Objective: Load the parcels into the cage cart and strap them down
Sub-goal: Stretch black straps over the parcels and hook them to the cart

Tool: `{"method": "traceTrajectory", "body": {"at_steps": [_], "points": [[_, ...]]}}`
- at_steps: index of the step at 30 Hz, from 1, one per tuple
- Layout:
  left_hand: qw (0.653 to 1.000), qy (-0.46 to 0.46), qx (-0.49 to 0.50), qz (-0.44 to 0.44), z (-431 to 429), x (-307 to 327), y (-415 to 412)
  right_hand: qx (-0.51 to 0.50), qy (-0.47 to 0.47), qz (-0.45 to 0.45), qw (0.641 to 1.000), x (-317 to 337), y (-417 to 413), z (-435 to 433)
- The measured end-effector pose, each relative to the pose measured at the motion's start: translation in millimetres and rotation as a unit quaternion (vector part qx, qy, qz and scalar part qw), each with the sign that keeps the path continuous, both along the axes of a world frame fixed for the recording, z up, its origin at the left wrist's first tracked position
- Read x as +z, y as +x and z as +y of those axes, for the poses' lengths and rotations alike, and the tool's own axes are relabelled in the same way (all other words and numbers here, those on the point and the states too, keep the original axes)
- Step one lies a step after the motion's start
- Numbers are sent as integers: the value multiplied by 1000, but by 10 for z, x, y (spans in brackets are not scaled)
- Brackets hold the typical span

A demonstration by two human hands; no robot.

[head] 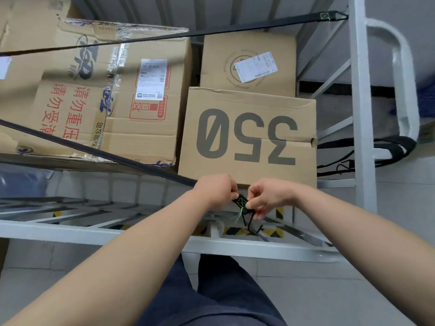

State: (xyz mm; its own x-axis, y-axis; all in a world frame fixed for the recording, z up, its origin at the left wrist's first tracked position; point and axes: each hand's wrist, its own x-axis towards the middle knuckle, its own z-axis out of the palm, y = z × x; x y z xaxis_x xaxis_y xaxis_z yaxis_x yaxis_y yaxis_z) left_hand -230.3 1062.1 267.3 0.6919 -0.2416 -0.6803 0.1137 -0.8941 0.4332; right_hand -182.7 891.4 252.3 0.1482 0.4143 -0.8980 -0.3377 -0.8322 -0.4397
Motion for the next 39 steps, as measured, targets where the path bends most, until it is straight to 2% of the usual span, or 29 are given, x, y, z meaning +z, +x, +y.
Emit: {"method": "traceTrajectory", "body": {"at_steps": [8,14,18,23,27,31,34,39], "points": [[996,10,-74,44,-338,-214,-61,-51,-24,56,997,-193,-280,-334],[995,18,-79,59,-328,-309,-64,-14,-30,44,998,-269,-251,-285],[997,11,-52,51,-188,-225,18,-47,9,20,999,-278,-212,-232],[996,45,-37,62,315,-56,87,-131,81,72,985,-196,-297,245],[993,95,-25,70,697,16,-20,-154,105,121,975,-213,-421,689],[989,112,-33,96,858,-22,-149,-120,81,124,982,-307,-508,921],[989,97,-19,112,823,-105,-241,-45,57,88,993,-366,-516,933],[993,69,14,97,765,-99,-136,-16,51,42,998,-312,-305,847]]}}
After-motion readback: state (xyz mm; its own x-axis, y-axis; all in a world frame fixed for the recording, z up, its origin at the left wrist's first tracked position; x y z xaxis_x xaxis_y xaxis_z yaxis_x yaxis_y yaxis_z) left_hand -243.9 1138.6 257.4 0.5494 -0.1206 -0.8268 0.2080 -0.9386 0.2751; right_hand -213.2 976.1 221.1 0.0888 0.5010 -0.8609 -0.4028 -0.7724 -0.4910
